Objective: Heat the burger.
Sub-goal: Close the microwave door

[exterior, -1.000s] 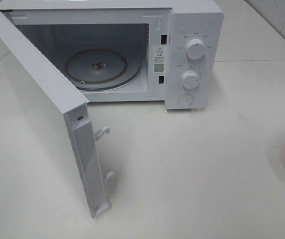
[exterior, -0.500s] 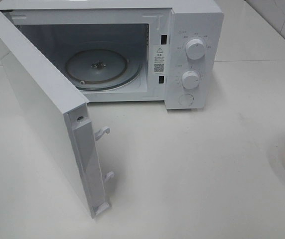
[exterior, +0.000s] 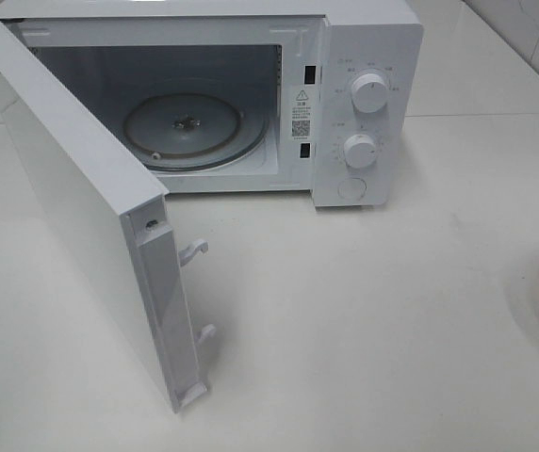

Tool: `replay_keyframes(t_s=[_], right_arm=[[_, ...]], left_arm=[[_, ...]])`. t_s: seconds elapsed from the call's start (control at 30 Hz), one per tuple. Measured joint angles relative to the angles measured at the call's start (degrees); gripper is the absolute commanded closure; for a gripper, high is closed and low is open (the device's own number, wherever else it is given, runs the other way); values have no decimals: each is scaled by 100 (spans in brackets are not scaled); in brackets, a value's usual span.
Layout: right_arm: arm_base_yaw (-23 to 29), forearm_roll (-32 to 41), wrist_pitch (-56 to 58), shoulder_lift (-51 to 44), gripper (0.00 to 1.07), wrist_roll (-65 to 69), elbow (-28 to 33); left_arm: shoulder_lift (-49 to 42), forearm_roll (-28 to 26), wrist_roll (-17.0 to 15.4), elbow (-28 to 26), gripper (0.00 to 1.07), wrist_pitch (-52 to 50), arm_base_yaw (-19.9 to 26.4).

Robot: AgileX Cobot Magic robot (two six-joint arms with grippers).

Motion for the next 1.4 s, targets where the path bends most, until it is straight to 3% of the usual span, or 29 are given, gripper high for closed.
replay_keyframes(t_s=[1.4], right_arm=[[0, 0, 11, 0, 31, 0, 0]], left_arm=[[0, 97, -34, -29, 7, -23, 0]])
